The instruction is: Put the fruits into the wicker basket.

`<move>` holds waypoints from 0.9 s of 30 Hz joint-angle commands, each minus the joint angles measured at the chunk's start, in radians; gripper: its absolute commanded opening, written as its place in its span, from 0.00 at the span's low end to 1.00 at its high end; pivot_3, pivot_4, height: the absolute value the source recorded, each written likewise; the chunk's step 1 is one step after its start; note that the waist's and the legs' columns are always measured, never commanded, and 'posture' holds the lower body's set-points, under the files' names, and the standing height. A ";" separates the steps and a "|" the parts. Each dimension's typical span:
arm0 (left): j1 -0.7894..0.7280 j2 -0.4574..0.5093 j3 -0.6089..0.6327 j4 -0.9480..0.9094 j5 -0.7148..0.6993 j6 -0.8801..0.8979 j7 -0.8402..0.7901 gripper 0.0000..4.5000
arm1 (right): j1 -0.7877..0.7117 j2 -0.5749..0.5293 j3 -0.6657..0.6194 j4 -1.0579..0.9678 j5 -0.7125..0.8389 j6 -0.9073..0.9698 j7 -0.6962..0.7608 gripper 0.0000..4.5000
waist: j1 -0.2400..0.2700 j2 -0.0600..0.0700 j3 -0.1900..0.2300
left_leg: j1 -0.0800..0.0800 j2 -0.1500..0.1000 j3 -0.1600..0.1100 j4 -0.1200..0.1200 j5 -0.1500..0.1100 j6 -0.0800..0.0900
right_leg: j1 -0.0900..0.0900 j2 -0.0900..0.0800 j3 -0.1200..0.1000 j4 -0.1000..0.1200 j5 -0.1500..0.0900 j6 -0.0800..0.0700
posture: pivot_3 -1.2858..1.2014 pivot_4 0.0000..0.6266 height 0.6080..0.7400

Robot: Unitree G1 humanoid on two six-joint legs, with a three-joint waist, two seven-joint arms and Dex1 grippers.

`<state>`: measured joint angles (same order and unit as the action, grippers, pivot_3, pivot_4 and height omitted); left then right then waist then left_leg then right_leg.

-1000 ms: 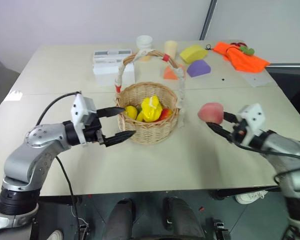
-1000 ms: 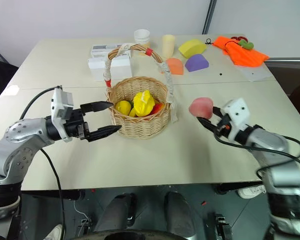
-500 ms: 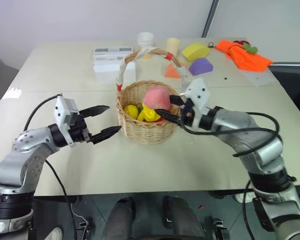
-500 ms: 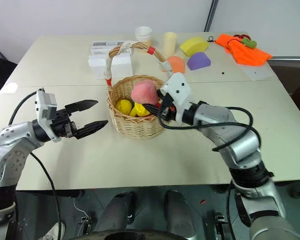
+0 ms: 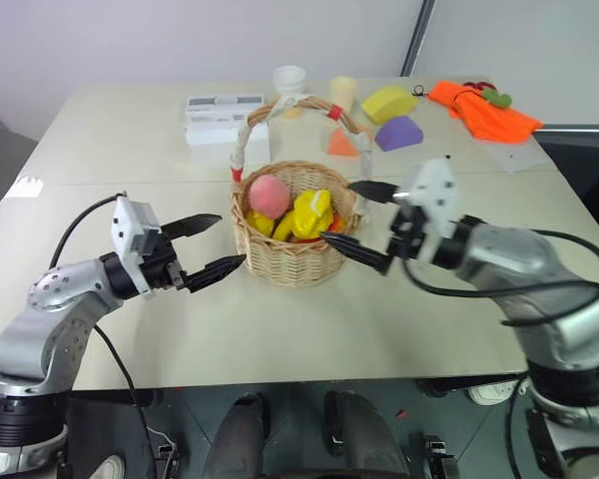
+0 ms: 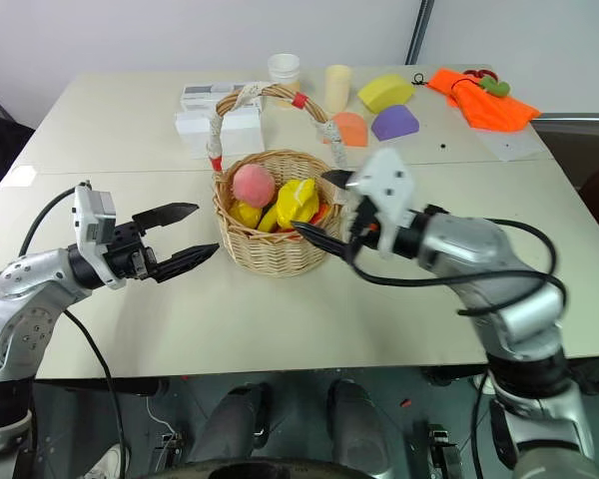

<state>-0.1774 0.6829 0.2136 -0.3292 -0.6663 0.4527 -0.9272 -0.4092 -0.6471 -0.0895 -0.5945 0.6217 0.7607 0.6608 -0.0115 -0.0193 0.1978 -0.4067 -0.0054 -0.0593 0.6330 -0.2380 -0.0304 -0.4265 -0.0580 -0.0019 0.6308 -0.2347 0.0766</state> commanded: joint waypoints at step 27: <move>-0.037 -0.030 -0.028 -0.009 0.001 -0.026 -0.001 1.00 | -0.125 0.069 -0.294 0.418 -0.195 -0.186 -0.358 0.00 | 0.005 0.000 0.000 | 0.002 0.006 0.000 0.000 0.000 0.000 | -0.001 0.011 0.002 0.002 0.004 -0.006 | 0.52 0.24 1.00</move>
<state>-0.2014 0.6543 0.1796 -0.3278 -0.6631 0.4476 -0.9204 -0.5138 -0.5441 -0.2897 -0.2047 0.4850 0.6378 0.3620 -0.0069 -0.0191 0.1976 -0.4051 -0.0001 -0.0589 0.6340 -0.2378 -0.0303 -0.4272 -0.0474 -0.0001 0.6327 -0.2312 0.0703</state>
